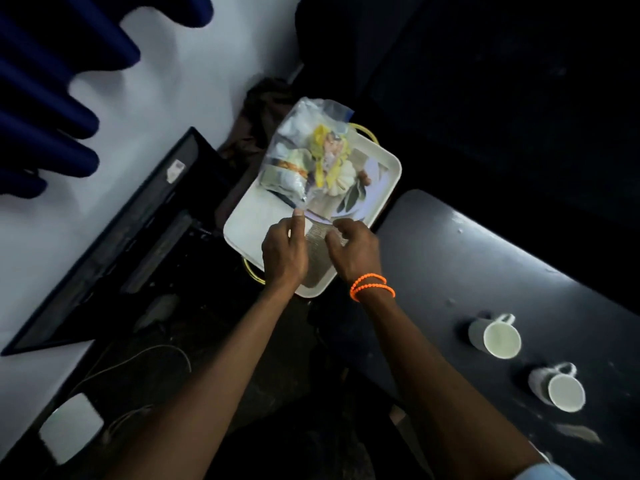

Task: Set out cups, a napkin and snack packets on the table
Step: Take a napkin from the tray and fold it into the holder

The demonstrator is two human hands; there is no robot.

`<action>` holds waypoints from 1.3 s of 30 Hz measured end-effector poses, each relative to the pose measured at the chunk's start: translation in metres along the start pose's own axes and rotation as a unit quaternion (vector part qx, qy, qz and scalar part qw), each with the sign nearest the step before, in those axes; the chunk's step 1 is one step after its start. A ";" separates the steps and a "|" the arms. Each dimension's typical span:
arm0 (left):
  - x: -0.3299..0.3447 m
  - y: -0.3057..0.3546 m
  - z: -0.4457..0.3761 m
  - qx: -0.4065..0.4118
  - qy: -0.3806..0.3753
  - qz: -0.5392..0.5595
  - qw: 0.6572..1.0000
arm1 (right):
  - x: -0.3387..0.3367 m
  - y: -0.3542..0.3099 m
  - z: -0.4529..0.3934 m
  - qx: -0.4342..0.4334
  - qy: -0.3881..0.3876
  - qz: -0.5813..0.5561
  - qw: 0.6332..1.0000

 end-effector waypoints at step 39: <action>0.102 -0.035 0.036 -0.270 -0.155 0.318 0.895 | -0.038 0.099 0.012 0.230 -0.112 -0.448 0.857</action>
Point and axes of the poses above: each hand's wrist, its own z-axis away from the middle knuckle, its own x-axis out of the palm, y = z × x, the point moved 8 cm from there along -z, towards the middle knuckle, and after that the axes turned 10 degrees about z, right-handed, at the moved point
